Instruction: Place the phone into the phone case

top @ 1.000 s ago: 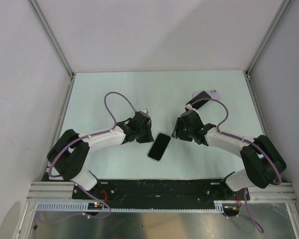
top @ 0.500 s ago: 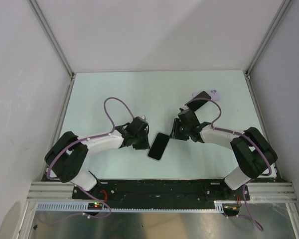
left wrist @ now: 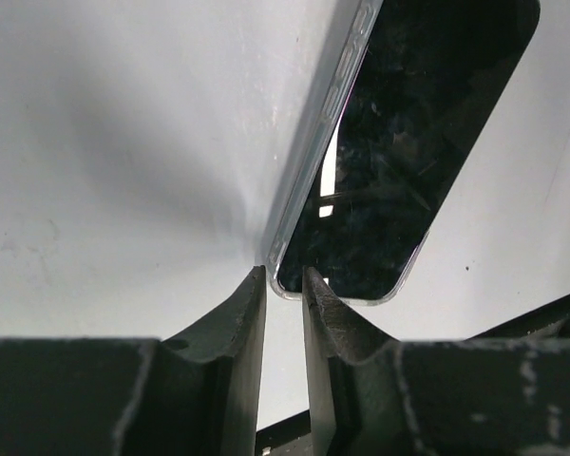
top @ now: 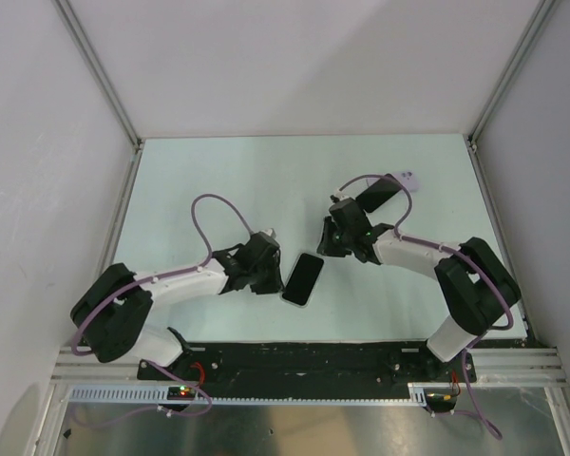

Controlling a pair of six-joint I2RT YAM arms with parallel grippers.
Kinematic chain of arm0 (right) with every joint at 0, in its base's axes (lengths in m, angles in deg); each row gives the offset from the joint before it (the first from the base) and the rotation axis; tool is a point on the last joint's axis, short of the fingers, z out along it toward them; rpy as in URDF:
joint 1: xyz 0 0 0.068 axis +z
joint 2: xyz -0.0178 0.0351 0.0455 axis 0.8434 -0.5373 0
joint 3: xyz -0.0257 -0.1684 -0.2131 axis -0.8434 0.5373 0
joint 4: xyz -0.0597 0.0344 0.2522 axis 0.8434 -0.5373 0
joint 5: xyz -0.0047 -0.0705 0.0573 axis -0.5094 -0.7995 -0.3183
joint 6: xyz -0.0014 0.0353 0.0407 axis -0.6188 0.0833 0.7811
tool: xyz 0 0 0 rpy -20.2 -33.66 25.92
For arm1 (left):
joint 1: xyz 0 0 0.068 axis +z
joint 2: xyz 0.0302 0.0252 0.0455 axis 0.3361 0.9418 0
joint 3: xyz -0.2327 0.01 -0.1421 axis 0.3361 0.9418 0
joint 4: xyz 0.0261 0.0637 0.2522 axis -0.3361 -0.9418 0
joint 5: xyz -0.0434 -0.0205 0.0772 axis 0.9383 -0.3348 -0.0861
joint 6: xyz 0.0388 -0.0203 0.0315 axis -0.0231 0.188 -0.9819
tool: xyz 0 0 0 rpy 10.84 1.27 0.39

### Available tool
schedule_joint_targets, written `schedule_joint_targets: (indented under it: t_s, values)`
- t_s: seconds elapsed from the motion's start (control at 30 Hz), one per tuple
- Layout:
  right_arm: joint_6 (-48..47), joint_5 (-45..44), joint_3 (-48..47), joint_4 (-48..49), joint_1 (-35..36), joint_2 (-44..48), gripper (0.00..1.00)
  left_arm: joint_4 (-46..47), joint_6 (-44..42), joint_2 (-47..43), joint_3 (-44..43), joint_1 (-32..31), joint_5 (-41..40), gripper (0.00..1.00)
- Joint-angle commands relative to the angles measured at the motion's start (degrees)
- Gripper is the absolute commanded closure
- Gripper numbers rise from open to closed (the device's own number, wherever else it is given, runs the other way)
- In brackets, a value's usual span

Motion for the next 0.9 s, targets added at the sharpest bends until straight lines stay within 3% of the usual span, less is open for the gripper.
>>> schedule_joint_targets:
  t_s: [0.0, 0.3, 0.87]
  values:
    - [-2.23, -2.25, -2.74, -2.31, 0.71, -2.16, 0.83, 0.94, 2.83, -2.66, 1.29, -1.26, -0.49, 0.74]
    - [-3.62, -6.99, -3.82, -6.56, 1.37, -2.10, 0.80, 0.41, 0.82, -0.29, -2.21, -1.39, -2.16, 0.74]
    - [-3.93, -2.34, -3.40, -5.42, 2.56, -3.42, 0.78, -1.00, 3.38, -4.21, 1.80, -1.56, -2.90, 0.65]
